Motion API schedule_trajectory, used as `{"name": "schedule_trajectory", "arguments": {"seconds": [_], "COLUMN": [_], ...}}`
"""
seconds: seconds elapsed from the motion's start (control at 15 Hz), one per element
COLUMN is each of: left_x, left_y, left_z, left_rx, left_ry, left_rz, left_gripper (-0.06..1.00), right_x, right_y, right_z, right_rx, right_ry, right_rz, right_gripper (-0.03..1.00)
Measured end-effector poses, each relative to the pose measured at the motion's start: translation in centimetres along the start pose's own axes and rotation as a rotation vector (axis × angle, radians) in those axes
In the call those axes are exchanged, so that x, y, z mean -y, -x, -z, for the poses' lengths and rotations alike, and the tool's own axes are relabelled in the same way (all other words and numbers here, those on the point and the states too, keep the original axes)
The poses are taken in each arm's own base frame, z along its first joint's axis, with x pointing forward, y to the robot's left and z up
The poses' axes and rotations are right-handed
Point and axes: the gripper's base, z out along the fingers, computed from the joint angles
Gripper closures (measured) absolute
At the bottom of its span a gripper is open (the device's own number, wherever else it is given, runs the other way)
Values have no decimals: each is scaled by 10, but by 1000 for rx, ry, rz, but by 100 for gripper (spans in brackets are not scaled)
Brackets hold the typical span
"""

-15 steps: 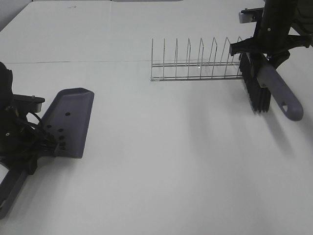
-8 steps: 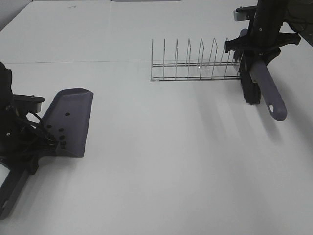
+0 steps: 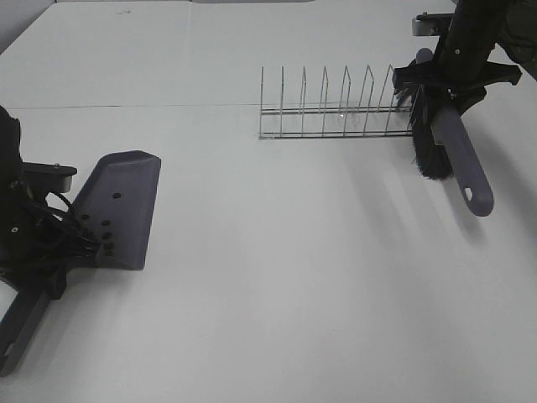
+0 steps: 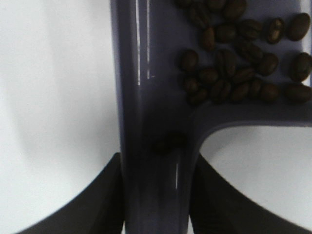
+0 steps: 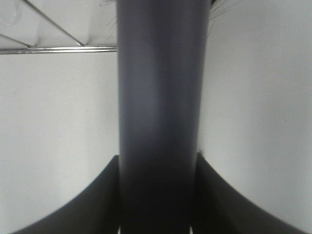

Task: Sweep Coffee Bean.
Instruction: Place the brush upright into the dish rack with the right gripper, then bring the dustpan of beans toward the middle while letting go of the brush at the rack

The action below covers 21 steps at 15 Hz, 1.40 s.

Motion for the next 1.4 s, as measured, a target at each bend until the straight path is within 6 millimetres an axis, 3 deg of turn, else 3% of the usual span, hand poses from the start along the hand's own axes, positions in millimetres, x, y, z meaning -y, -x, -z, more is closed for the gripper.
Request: {"name": "schedule_trajectory", "arguments": {"seconds": [0.4,0.93,1.2,1.27,1.4], "left_x": [0,1,1,1,2], "left_y": [0,0,0,0,0], "left_z": [0,0,0,0,0], "left_rx": [1,-3,-3,-3,-4], "left_ry": [-1,-11,-12,-14,-19], "left_rz": [1,13,12,14,21], "left_gripper": [62,62,62,62,62], "right_x": [2,7,8,8,6], "right_y": [0,11,11,11,12], "right_z": [-7,5,5,6,13], "right_rx": [-12,60,61,61,72], "right_ry": [7,2,-2,6,21], "right_rz": [52,36,41,57,59], "right_gripper": [60,58,45,31,20]}}
